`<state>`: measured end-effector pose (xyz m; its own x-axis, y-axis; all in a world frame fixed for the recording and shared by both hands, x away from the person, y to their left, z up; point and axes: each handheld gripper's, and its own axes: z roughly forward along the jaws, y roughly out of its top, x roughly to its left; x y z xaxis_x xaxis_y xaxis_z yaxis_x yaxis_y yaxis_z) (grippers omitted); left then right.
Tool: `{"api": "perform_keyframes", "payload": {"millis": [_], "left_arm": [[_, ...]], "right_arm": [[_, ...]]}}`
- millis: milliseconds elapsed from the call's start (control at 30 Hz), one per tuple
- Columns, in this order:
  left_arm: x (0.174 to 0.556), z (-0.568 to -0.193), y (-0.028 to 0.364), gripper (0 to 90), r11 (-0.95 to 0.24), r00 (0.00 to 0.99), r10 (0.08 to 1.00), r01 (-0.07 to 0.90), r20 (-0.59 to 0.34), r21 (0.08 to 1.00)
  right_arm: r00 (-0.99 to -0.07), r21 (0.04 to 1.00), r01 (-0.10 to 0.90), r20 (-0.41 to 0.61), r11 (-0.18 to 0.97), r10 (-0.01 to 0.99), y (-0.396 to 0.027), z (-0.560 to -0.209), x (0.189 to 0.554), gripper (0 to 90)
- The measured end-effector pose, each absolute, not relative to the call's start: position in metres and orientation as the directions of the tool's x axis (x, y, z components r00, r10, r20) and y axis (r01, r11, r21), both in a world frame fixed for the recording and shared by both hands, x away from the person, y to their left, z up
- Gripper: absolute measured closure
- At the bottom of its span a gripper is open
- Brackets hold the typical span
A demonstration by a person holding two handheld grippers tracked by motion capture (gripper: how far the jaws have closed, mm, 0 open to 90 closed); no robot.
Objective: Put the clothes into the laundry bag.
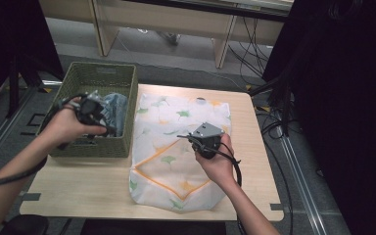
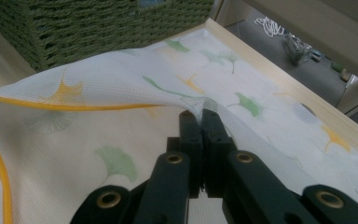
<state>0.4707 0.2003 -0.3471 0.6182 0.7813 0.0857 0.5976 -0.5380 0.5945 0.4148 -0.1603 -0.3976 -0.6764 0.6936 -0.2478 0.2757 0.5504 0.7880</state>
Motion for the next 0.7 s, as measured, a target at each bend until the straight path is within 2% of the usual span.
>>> {"api": "perform_keyframes", "payload": {"millis": [100,233,500,700], "left_arm": [[0.512,-0.356,0.204,27.4,-0.479,0.556,0.831,0.692,0.025,0.540],[0.539,-0.370,0.203,25.9,-0.451,0.506,0.862,0.745,0.024,0.492],[0.562,-0.393,0.202,18.2,-0.419,0.439,0.896,0.776,0.074,0.472],[0.568,-0.410,0.199,14.8,-0.440,0.441,0.891,0.783,0.105,0.440]], "right_arm": [[-0.674,0.785,0.287,-0.242,0.550,0.698,-0.161,-0.399,0.415,89.9],[-0.681,0.782,0.283,-0.243,0.555,0.690,-0.161,-0.400,0.416,89.9],[-0.681,0.782,0.286,-0.241,0.554,0.692,-0.161,-0.401,0.415,89.9],[-0.682,0.779,0.292,-0.237,0.555,0.692,-0.159,-0.402,0.415,89.9]]}}
